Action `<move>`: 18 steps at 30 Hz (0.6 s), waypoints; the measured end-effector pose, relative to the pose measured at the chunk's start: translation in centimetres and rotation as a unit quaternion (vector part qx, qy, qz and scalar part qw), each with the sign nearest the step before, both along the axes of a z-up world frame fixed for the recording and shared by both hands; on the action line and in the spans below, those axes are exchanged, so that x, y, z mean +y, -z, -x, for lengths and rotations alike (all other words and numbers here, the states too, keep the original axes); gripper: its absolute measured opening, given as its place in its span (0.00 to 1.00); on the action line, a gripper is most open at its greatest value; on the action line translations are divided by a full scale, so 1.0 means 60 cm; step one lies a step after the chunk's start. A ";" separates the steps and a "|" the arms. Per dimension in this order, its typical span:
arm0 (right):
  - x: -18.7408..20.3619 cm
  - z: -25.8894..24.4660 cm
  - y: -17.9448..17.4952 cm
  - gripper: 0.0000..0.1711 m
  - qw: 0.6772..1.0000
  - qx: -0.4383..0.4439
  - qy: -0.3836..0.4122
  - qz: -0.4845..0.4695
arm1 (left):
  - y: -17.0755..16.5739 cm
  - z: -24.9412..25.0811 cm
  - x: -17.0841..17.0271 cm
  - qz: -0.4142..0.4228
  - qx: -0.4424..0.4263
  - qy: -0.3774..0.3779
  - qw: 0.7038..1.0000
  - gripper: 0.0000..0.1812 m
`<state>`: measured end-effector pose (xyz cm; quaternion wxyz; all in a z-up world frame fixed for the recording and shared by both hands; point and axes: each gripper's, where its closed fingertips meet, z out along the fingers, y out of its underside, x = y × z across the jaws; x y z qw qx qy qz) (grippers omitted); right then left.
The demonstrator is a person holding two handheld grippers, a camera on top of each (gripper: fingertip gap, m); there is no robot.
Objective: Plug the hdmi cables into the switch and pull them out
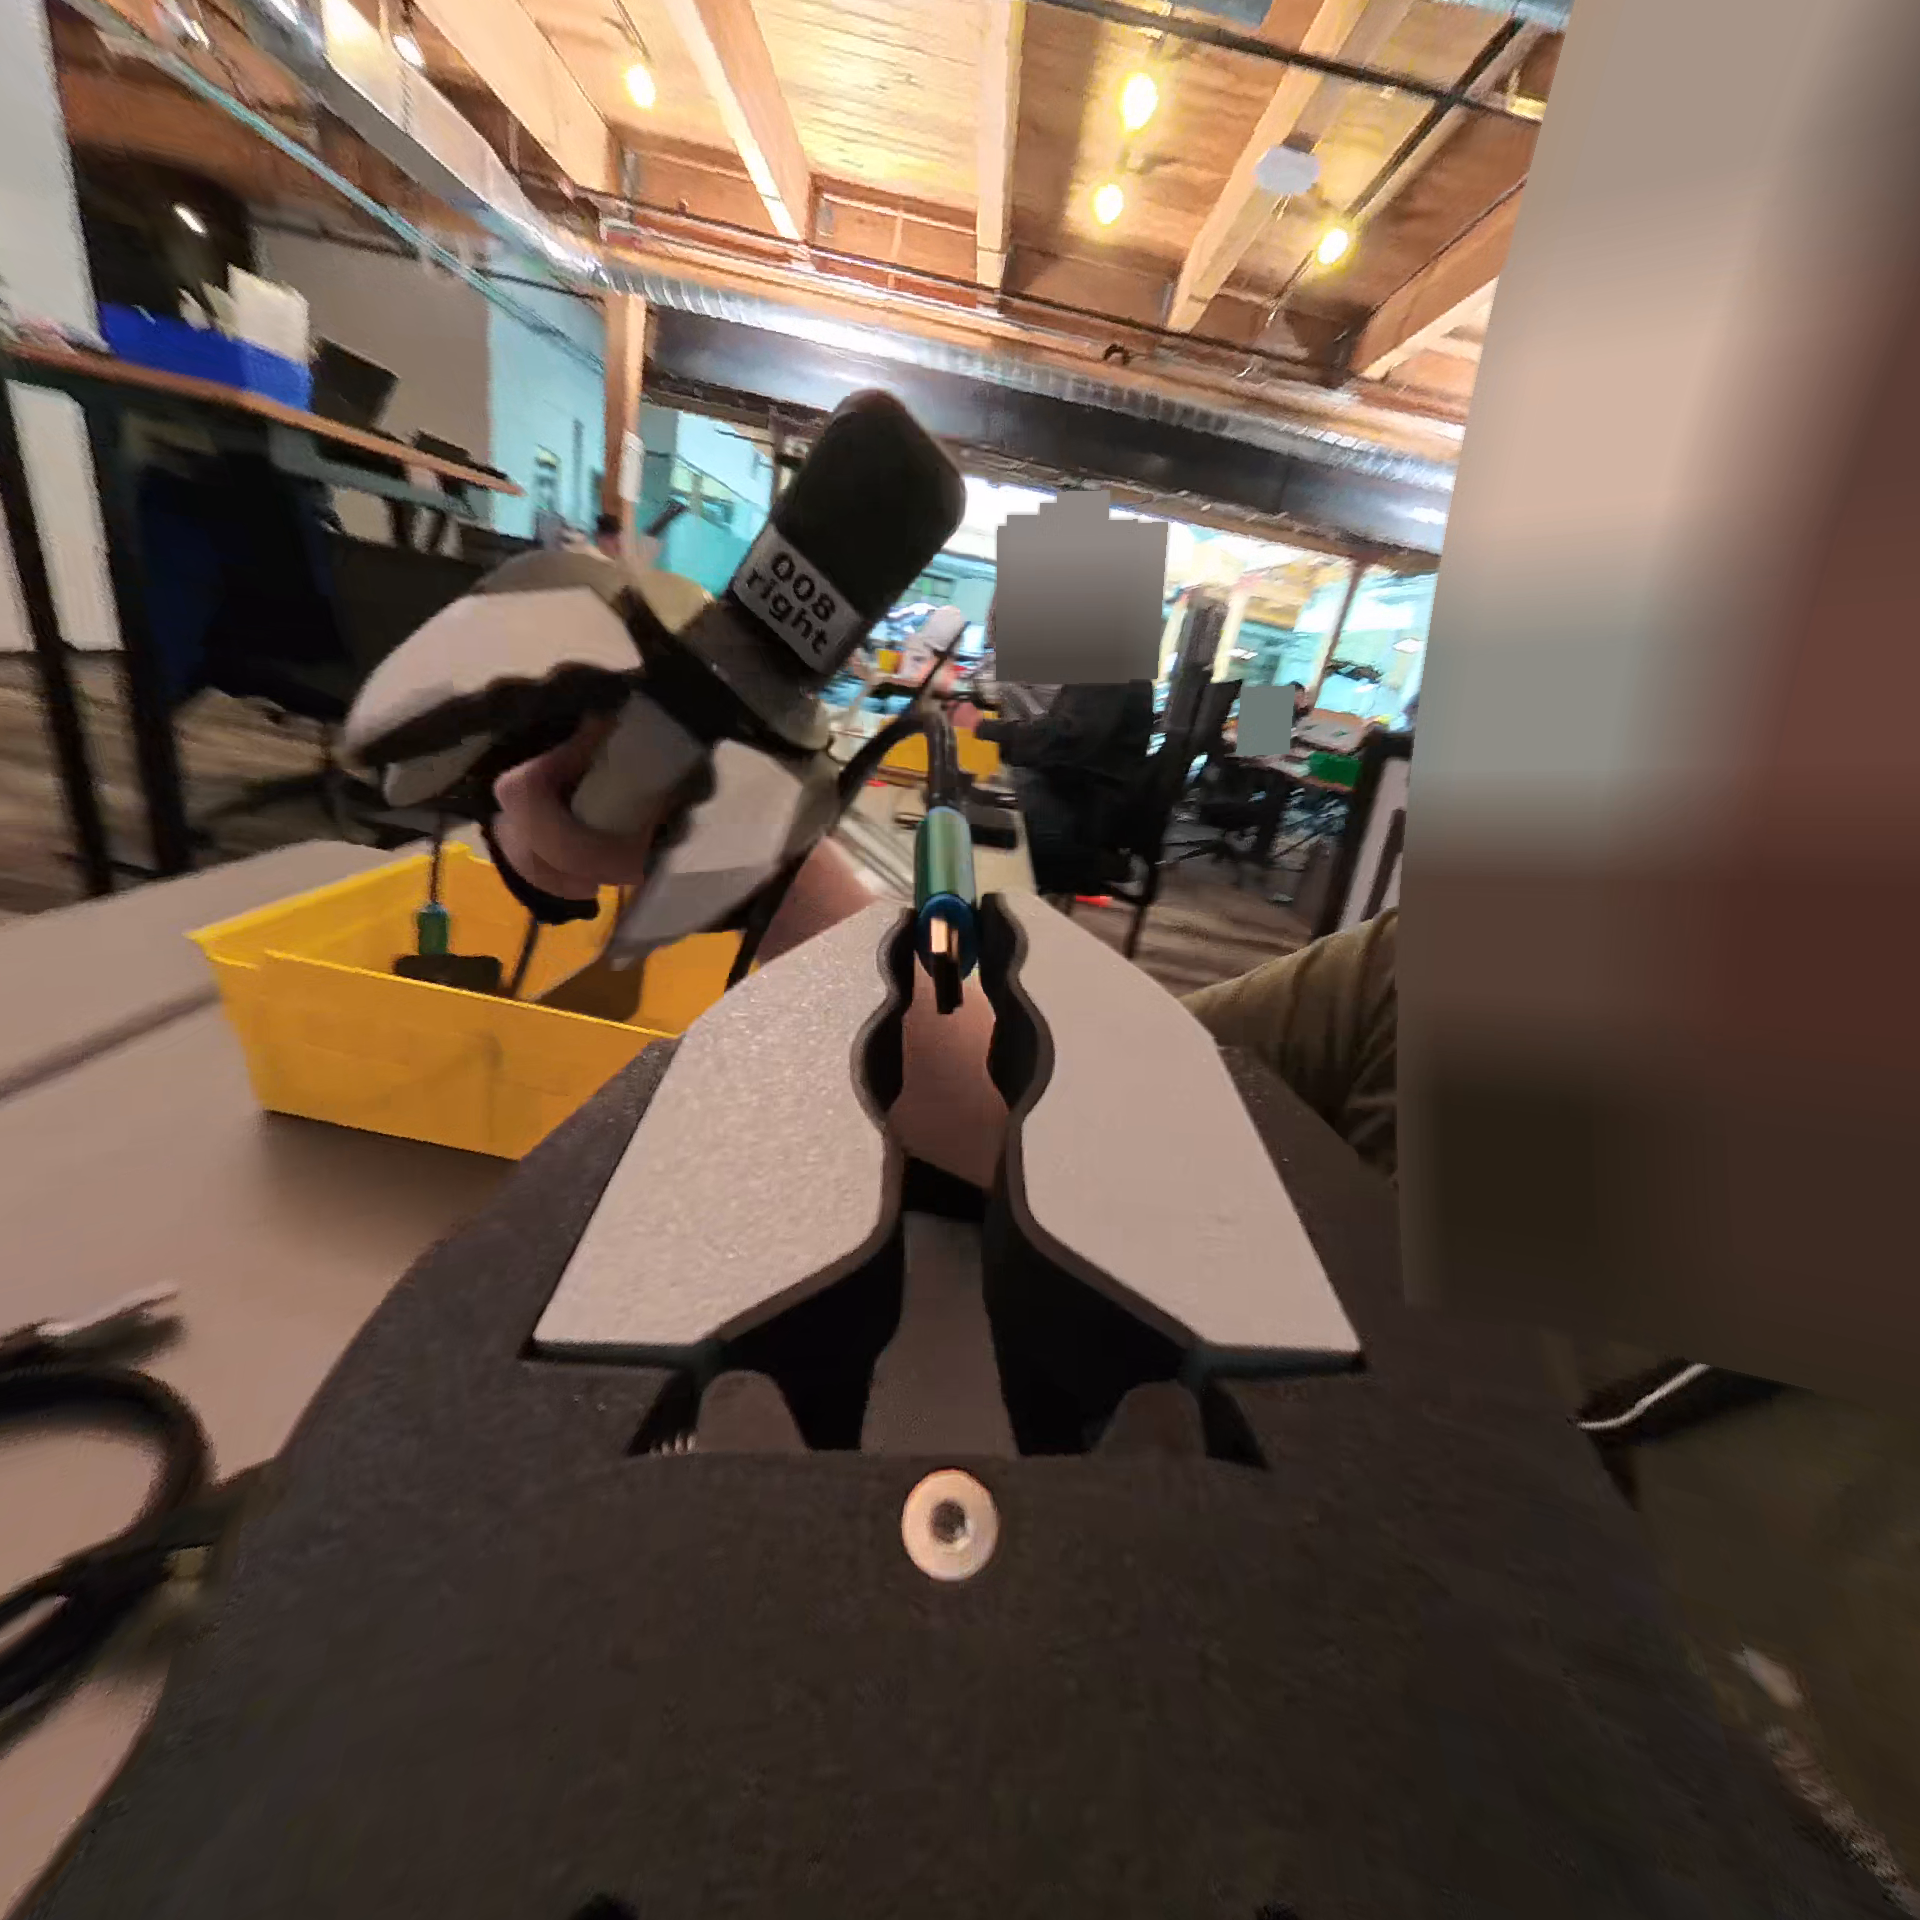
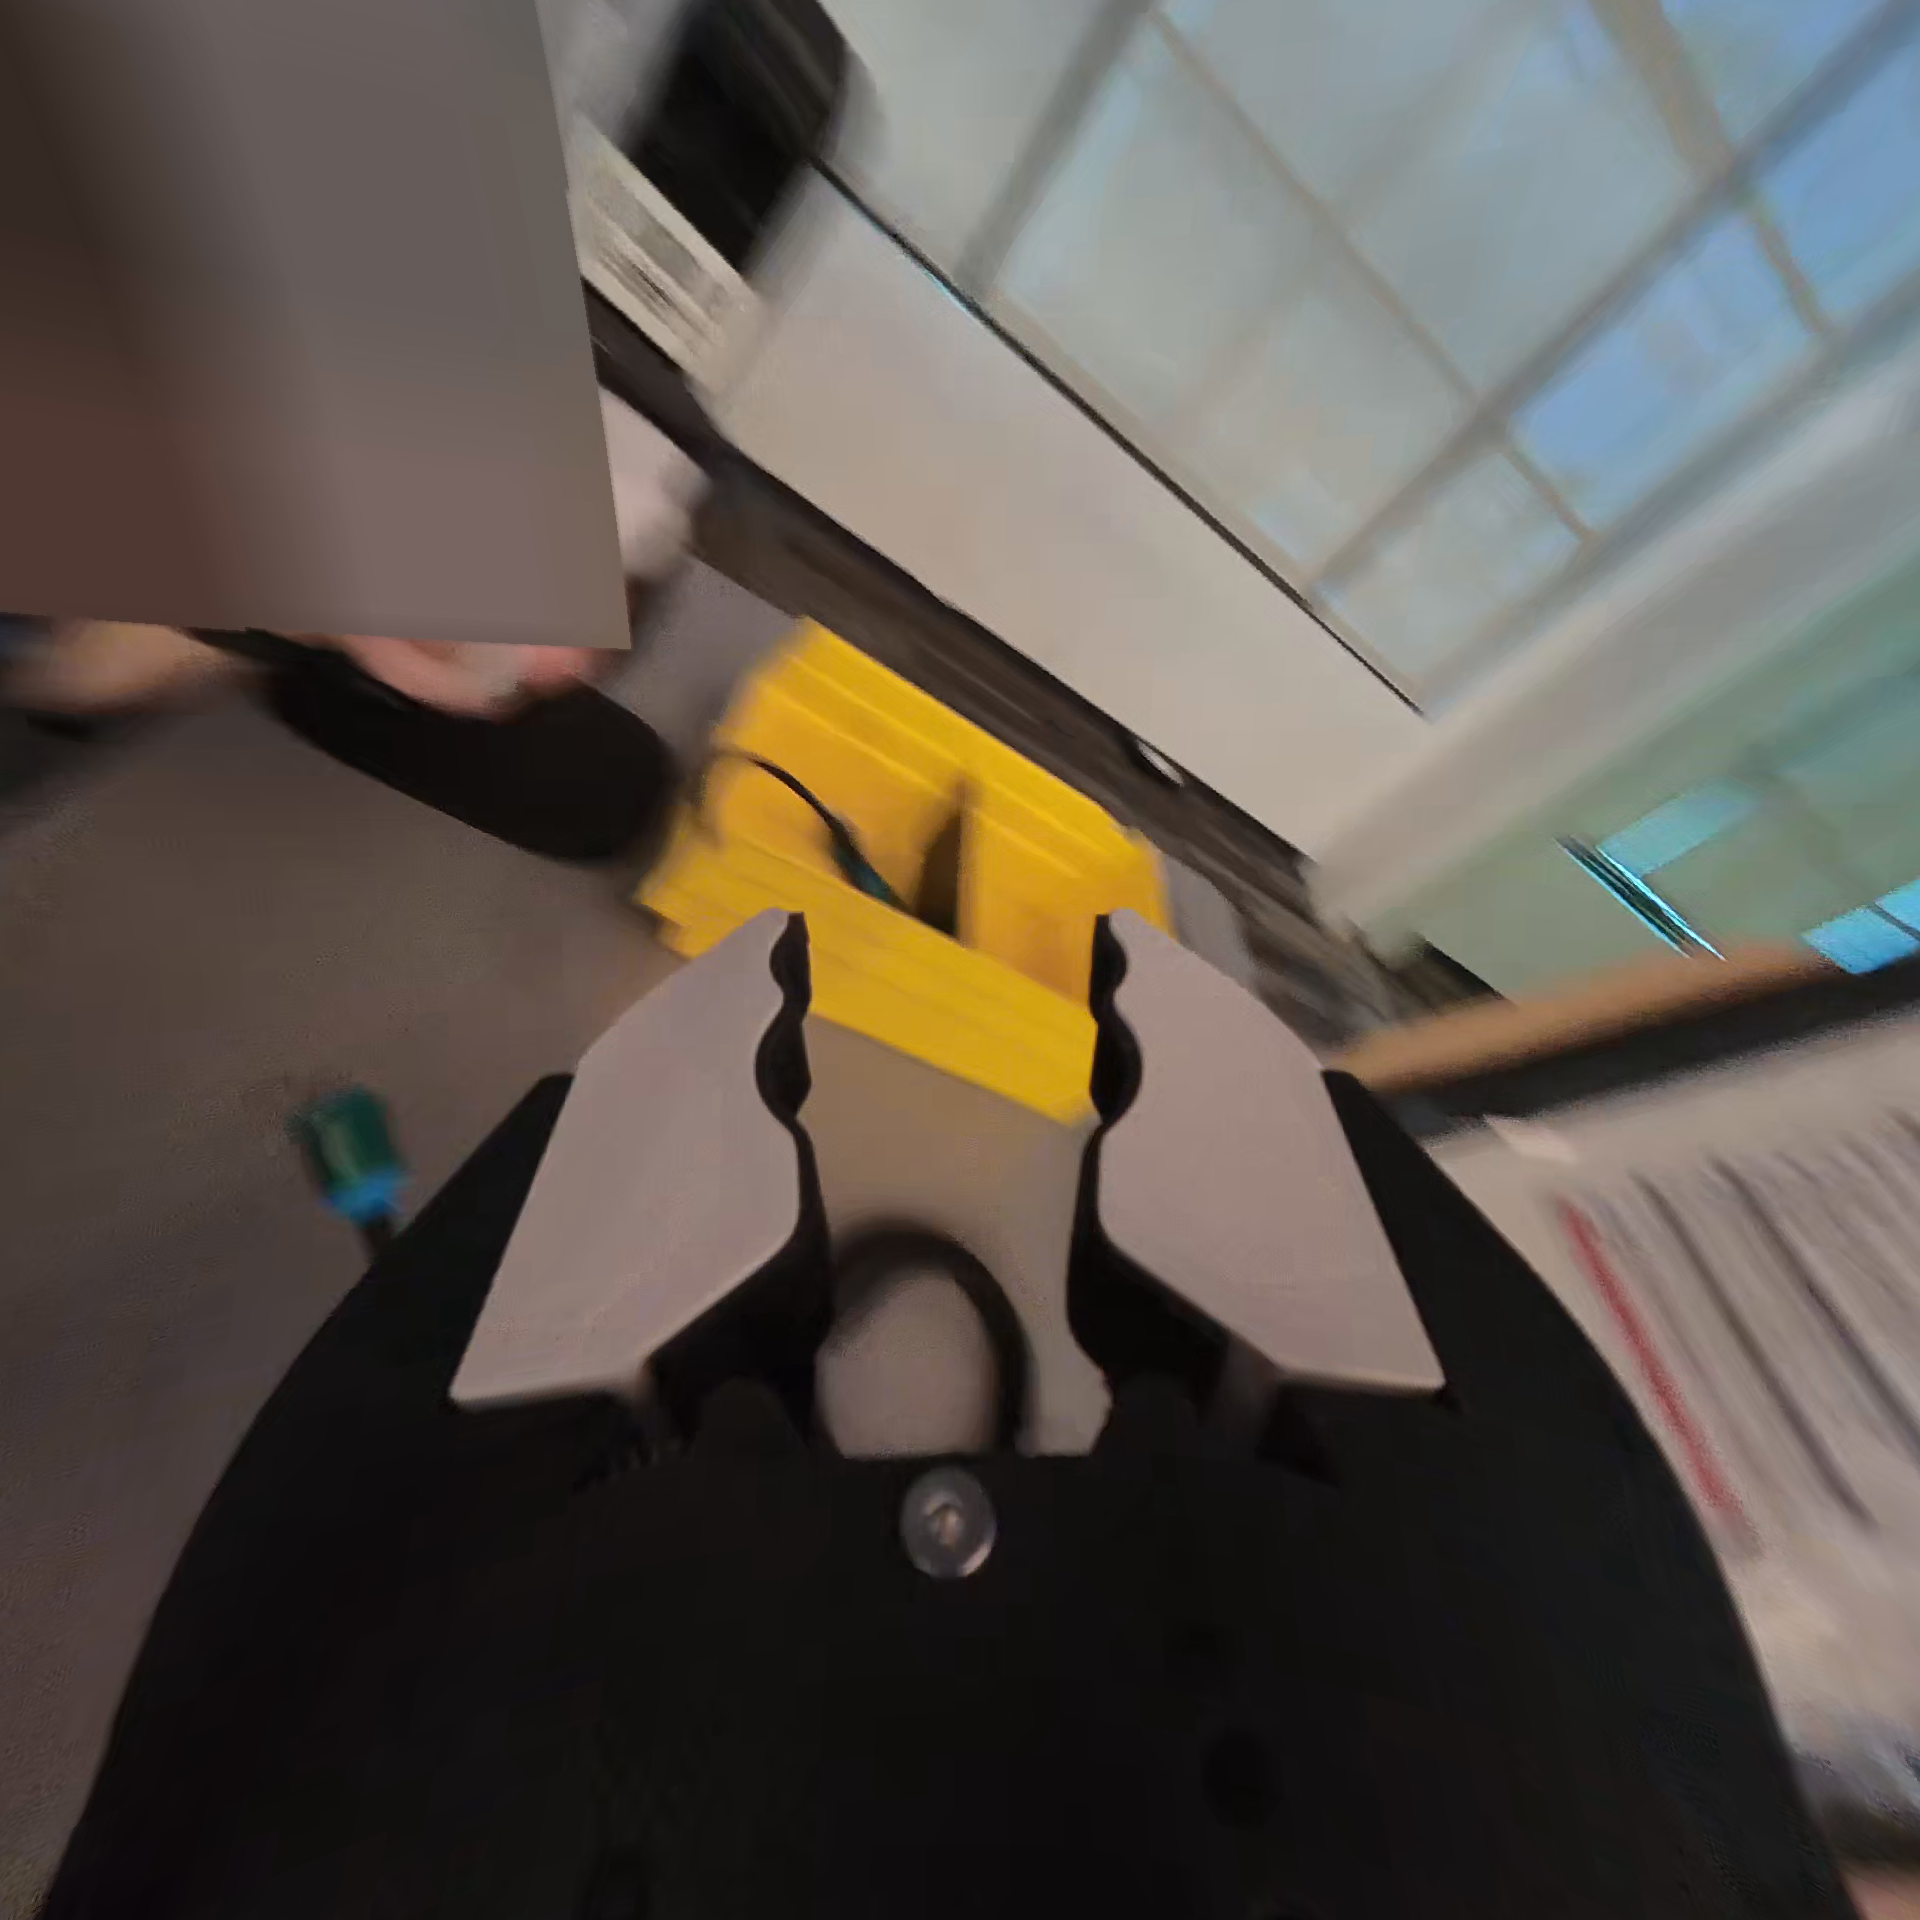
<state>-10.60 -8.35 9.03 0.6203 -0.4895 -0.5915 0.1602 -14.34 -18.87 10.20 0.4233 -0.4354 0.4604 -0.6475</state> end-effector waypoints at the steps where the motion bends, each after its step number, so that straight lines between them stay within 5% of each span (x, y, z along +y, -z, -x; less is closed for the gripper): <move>1: 0.039 -0.027 0.001 0.30 0.997 -0.014 0.075 -0.014 | -0.003 0.003 0.001 -0.024 -0.002 -0.020 1.000 0.06; 5: 0.124 -0.122 -0.005 0.30 0.966 -0.014 0.256 -0.023 | -0.002 0.015 0.028 -0.070 0.018 -0.114 0.991 0.06; 9: 0.122 -0.157 -0.036 0.30 0.928 0.110 0.328 0.136 | -0.006 0.057 0.082 -0.098 0.040 -0.221 0.969 0.06; 11: 0.063 -0.104 -0.076 0.27 0.933 0.188 0.222 0.211 | -0.021 0.090 0.110 -0.110 0.028 -0.272 0.955 0.06; 13: -0.031 -0.027 -0.113 0.23 0.926 0.239 0.021 0.291 | -0.038 0.113 0.119 -0.124 0.006 -0.296 0.947 0.06; 15: -0.097 0.032 -0.109 0.23 0.877 0.225 -0.123 0.405 | -0.050 0.121 0.118 -0.151 -0.006 -0.315 0.937 0.06; 18: -0.097 0.100 -0.056 0.26 0.799 0.200 -0.179 0.539 | -0.058 0.120 0.109 -0.216 -0.004 -0.349 0.912 0.06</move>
